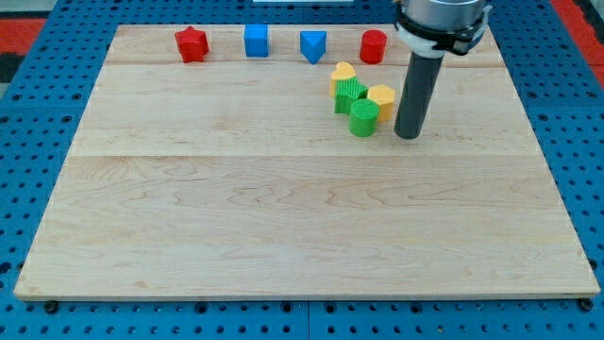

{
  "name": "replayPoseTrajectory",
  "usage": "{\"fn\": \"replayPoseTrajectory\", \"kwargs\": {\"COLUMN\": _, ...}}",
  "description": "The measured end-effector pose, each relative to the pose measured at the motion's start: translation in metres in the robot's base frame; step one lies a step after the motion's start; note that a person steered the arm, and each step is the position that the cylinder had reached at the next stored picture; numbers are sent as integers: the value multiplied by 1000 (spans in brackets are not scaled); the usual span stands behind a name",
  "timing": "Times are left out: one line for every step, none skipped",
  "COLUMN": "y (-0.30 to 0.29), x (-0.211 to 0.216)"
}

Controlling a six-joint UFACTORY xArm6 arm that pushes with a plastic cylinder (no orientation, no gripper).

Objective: Push red circle in between yellow hexagon and yellow heart

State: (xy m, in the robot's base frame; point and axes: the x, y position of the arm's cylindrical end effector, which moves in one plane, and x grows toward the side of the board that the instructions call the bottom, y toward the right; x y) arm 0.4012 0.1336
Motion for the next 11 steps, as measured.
{"fn": "replayPoseTrajectory", "kwargs": {"y": 1, "x": -26}}
{"fn": "replayPoseTrajectory", "kwargs": {"y": -7, "x": -29}}
{"fn": "replayPoseTrajectory", "kwargs": {"y": 24, "x": -40}}
{"fn": "replayPoseTrajectory", "kwargs": {"y": 70, "x": -68}}
{"fn": "replayPoseTrajectory", "kwargs": {"y": 84, "x": -109}}
{"fn": "replayPoseTrajectory", "kwargs": {"y": 58, "x": -146}}
{"fn": "replayPoseTrajectory", "kwargs": {"y": 18, "x": -179}}
{"fn": "replayPoseTrajectory", "kwargs": {"y": -35, "x": -194}}
{"fn": "replayPoseTrajectory", "kwargs": {"y": -44, "x": -174}}
{"fn": "replayPoseTrajectory", "kwargs": {"y": -16, "x": -161}}
{"fn": "replayPoseTrajectory", "kwargs": {"y": 6, "x": -157}}
